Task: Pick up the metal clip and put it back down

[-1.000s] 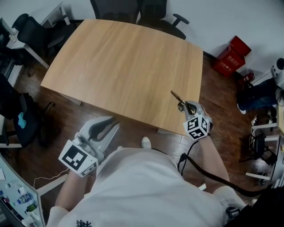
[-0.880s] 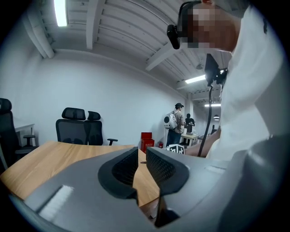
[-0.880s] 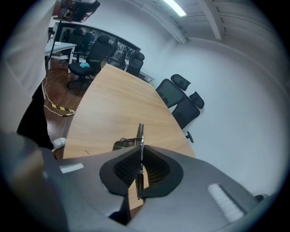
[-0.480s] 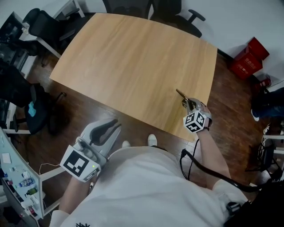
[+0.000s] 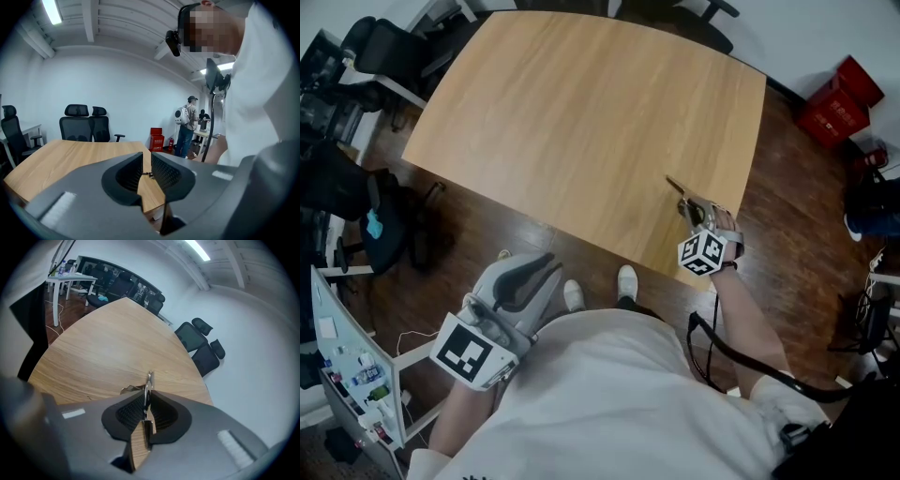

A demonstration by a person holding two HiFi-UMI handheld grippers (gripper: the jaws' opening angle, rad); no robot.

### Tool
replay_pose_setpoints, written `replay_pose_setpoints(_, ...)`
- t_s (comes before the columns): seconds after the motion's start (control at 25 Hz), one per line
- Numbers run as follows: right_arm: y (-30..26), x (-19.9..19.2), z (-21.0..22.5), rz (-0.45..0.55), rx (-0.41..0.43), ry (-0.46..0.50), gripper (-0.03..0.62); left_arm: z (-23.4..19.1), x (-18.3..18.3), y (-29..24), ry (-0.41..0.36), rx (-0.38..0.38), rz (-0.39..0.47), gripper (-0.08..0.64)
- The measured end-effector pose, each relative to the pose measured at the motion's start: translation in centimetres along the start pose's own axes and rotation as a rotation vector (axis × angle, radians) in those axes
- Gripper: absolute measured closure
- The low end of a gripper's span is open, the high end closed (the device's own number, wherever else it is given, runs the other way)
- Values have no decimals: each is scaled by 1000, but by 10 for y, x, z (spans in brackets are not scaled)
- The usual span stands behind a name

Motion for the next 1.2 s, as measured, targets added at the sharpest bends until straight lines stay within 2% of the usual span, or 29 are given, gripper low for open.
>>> replay_pose_setpoints(0.08,-2,-1,-4,10,16,-2,537,3,1,-2,5,2,-6,506)
replay_pose_setpoints(0.24,-3,-1,-4,45,58,-50,537,9,1,-4,19,2,-31,506)
replay_pose_setpoints(0.28,-3,-1,-4,55,78,-64,520,10,0,-4,22,2,-38,506)
replay_pose_setpoints(0.36,-3,1,-6,76,108,-89,443,10,-3,-3,22,-2,-49,506)
replay_pose_setpoints(0.4,-2,3,-6,87,115,-101,434,10,-5,-2,20,-6,-53,506)
replay_pose_setpoints(0.6,27,8,5,134,71,-195,388,8,-13,0,-15,-51,-47,506)
replay_pose_setpoints(0.84,111,9,-9,170,-27,-335,388,2,-27,12,-118,-147,18,506)
replay_pose_setpoints(0.92,144,8,-27,167,-57,-384,388,1,-35,21,-148,-197,45,506)
replay_pose_setpoints(1.2,287,5,-117,208,-77,-685,388,9,-85,57,-229,-363,68,506)
Point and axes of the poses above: the fingertips, and each gripper's own axes: y backward along the fingers, z to its right, x out of its top, the point moved 9 cm from there along y, backward along the fingers, and after that the axes turned 13 degrees about -z, right-handed, at the moved point
